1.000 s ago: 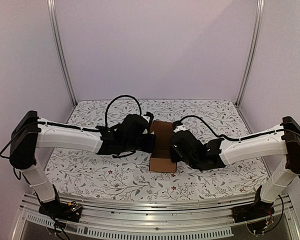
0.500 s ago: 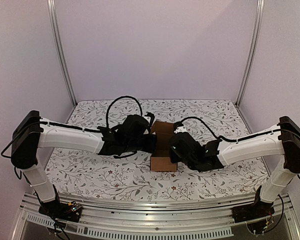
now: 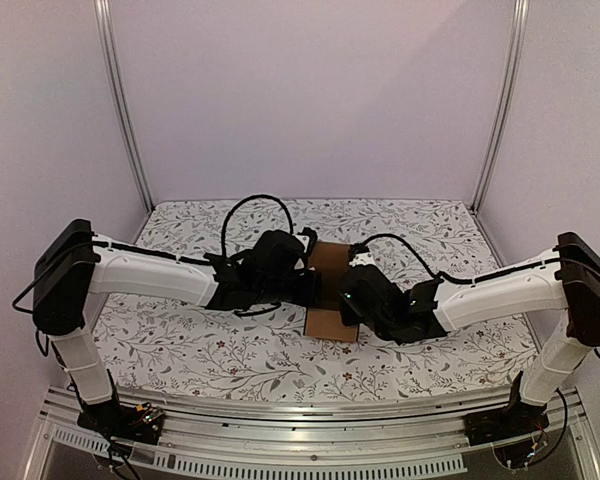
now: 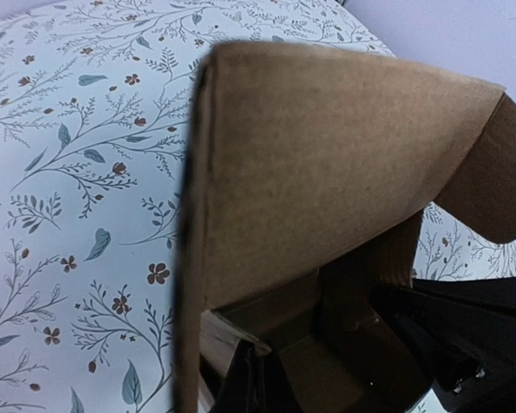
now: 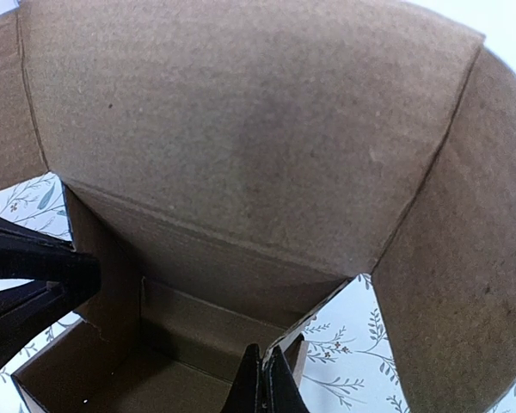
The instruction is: Fold the paper box
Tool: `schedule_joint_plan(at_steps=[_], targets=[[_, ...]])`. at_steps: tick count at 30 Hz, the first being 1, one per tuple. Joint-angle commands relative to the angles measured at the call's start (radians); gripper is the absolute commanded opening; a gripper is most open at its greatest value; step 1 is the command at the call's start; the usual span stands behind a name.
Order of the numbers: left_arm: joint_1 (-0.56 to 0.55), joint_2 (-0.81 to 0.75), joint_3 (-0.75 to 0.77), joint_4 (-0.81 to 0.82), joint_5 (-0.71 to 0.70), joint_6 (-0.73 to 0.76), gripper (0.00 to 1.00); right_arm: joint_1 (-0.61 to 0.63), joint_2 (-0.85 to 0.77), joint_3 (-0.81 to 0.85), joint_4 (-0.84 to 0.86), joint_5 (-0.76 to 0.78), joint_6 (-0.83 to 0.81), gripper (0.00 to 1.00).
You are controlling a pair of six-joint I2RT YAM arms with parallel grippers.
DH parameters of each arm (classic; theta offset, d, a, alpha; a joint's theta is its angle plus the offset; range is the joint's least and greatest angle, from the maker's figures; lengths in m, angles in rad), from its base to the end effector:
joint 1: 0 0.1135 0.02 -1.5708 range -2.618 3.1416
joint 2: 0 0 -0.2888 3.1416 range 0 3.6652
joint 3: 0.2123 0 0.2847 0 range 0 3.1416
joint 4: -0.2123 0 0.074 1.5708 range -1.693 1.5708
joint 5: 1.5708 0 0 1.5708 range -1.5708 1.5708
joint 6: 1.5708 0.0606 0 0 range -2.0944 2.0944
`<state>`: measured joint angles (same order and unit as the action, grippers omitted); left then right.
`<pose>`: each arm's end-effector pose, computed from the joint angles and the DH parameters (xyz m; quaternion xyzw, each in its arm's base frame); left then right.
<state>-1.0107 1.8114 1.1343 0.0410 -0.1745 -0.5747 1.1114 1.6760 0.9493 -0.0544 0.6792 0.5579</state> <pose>0.2484 -0.3764 0.1870 0.1540 0.8768 -0.2651 0.3704 0.2045 0.3275 0.1753 -0.1145 0.8722 0.0623 0.4714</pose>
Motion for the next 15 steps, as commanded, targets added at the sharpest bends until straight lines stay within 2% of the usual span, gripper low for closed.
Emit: schedule_joint_plan(at_steps=[1, 6, 11, 15], targets=[[-0.054, 0.034, -0.026, -0.037, 0.178, 0.006, 0.00, 0.015, 0.031, 0.000, -0.015, -0.088, -0.022, 0.00], [-0.053, 0.028, -0.050, -0.085, 0.117, 0.019, 0.00, -0.006, 0.003, 0.005, -0.020, -0.110, -0.027, 0.06], [-0.050, 0.036, -0.058, -0.102, 0.084, 0.026, 0.00, -0.026, -0.048, 0.007, -0.028, -0.128, -0.045, 0.21], [-0.049, 0.050, -0.051, -0.107, 0.074, 0.027, 0.00, -0.036, -0.090, 0.011, -0.048, -0.146, -0.052, 0.28]])
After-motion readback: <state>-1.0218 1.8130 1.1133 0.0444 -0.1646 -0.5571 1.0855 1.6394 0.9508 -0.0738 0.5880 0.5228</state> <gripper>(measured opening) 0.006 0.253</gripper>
